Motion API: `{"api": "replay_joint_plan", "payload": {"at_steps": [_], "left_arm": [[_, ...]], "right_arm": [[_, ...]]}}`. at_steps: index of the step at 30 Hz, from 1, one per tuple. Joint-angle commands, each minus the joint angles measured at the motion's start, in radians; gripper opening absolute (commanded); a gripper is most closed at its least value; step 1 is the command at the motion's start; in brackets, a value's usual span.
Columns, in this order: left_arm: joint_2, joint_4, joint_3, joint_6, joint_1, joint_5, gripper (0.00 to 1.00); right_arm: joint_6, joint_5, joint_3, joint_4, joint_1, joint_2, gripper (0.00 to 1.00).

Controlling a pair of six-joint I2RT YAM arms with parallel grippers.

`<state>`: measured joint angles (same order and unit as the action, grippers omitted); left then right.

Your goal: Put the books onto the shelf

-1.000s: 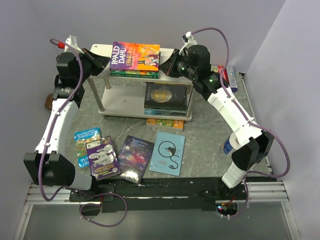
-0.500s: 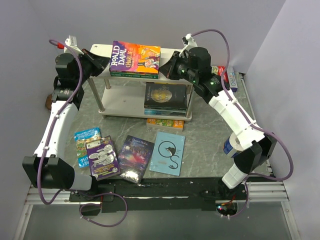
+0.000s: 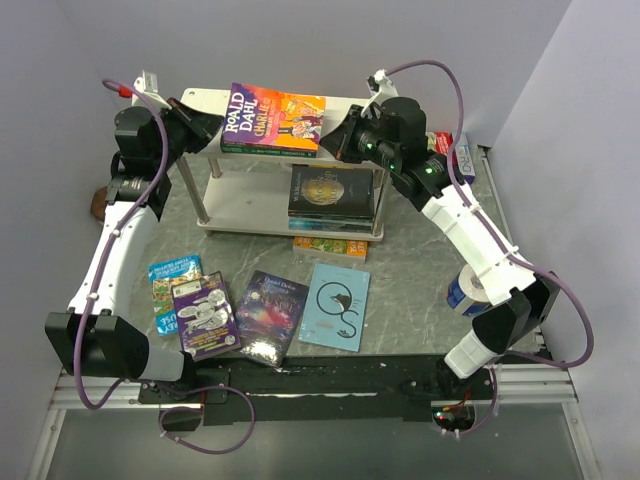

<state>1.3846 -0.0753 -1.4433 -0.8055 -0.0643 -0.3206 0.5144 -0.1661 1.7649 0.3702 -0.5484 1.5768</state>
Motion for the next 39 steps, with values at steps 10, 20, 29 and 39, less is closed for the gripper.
{"api": "replay_joint_plan", "payload": {"at_steps": [10,20,29,39], "left_arm": [[-0.009,-0.021,-0.043,0.031,-0.032,-0.026,0.10],[-0.006,-0.015,-0.043,0.028,-0.016,-0.031,0.12],[-0.001,-0.001,-0.026,0.019,-0.012,-0.044,0.12],[0.002,0.015,-0.019,0.006,-0.012,-0.064,0.13]], "right_arm": [[-0.017,-0.026,0.073,-0.027,-0.024,0.022,0.00],[-0.024,-0.026,0.114,-0.008,-0.018,0.052,0.00],[-0.020,-0.027,0.130,-0.002,-0.007,0.071,0.00],[-0.017,-0.030,0.133,-0.005,0.004,0.075,0.00]]}}
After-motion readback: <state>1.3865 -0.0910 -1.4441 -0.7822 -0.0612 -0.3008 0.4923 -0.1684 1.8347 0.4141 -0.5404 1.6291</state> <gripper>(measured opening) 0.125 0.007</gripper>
